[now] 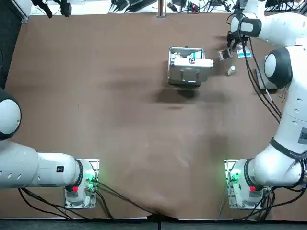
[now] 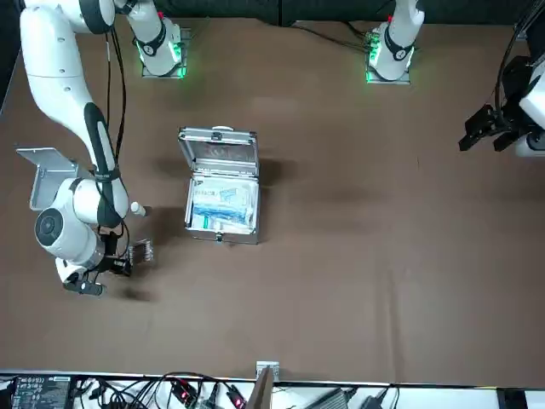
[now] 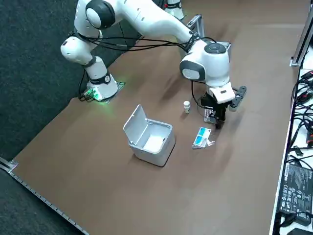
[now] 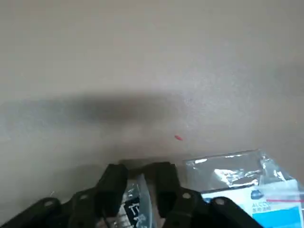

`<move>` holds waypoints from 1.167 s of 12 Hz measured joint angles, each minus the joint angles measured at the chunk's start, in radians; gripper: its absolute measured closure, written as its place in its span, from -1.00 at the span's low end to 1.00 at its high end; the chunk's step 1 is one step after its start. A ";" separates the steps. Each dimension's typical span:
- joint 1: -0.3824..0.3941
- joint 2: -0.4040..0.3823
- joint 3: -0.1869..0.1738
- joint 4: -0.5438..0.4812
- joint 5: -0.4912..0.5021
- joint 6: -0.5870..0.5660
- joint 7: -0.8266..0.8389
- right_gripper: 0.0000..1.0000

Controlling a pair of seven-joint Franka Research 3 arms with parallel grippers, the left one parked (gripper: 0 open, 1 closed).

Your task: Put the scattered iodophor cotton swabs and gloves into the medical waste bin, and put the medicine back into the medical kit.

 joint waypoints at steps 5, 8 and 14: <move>0.001 0.004 0.001 -0.002 0.000 -0.001 0.000 0.37; 0.001 0.004 0.003 -0.004 0.000 -0.002 0.000 0.64; 0.002 -0.039 0.003 0.011 0.000 -0.068 0.000 0.96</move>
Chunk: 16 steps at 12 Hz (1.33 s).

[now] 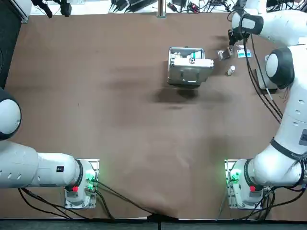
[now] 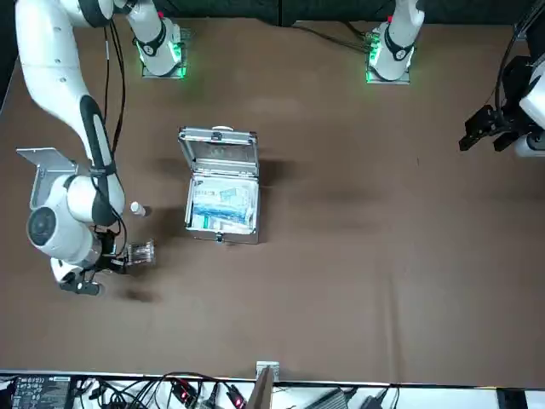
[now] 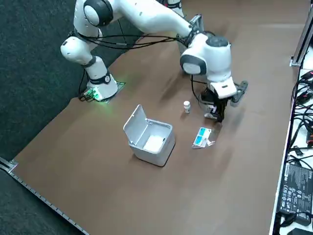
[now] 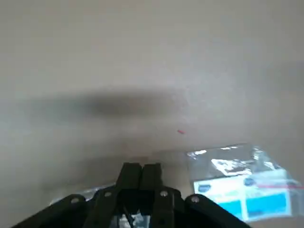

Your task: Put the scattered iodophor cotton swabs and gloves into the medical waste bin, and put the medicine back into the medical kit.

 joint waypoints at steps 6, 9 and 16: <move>-0.017 -0.206 -0.031 0.013 -0.004 -0.231 -0.009 0.96; -0.044 -0.260 -0.039 0.013 -0.051 -0.303 -0.022 0.96; -0.194 -0.313 -0.045 0.012 -0.123 -0.420 -0.272 0.96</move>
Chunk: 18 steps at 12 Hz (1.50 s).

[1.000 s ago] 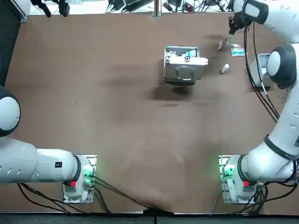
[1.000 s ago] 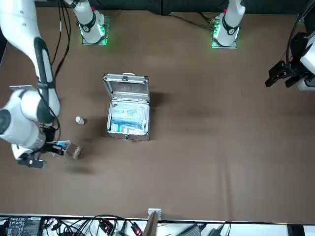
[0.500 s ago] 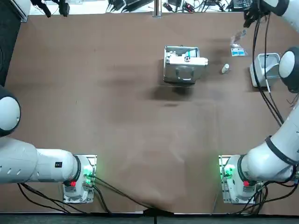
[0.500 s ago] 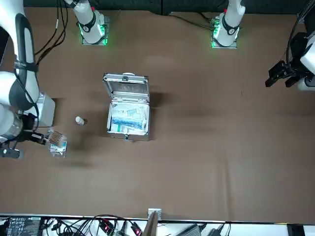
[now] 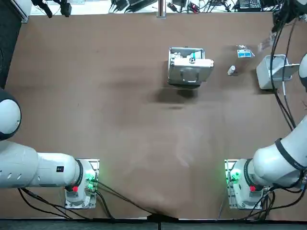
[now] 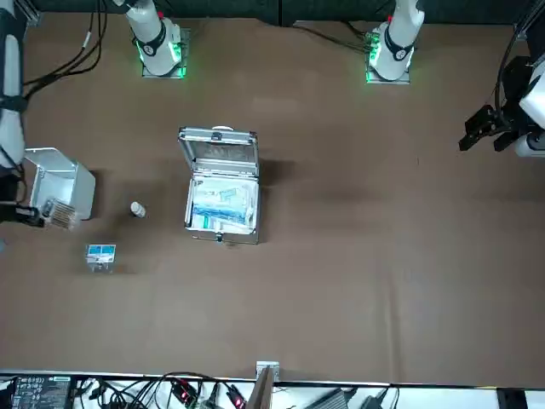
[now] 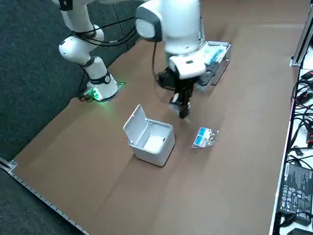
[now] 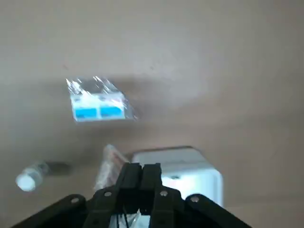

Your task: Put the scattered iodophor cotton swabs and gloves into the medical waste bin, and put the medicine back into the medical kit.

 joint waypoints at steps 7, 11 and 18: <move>-0.104 -0.021 0.000 -0.004 -0.035 -0.149 -0.227 0.96; -0.137 0.014 0.000 -0.028 -0.118 -0.160 -0.303 0.95; -0.144 0.058 0.013 -0.026 -0.125 -0.121 -0.327 -0.28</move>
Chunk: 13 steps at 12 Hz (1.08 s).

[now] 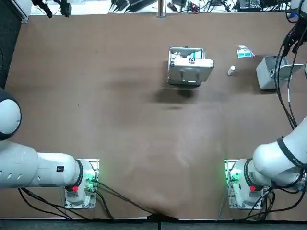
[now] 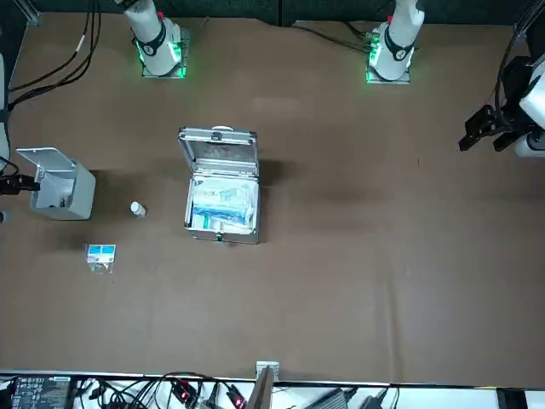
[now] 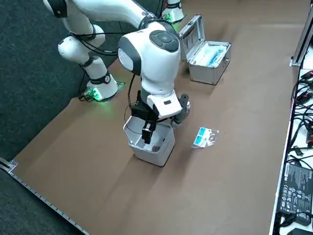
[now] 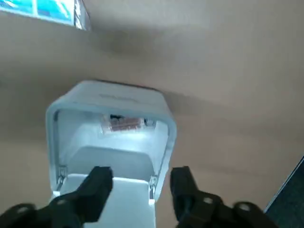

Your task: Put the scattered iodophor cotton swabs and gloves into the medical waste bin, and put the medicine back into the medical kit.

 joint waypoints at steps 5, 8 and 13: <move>0.002 0.004 0.085 0.014 0.000 0.106 -0.067 -1.00; 0.005 0.046 0.147 0.013 0.000 0.227 -0.136 -0.98; 0.019 0.178 0.185 0.007 -0.018 0.391 -0.349 -0.81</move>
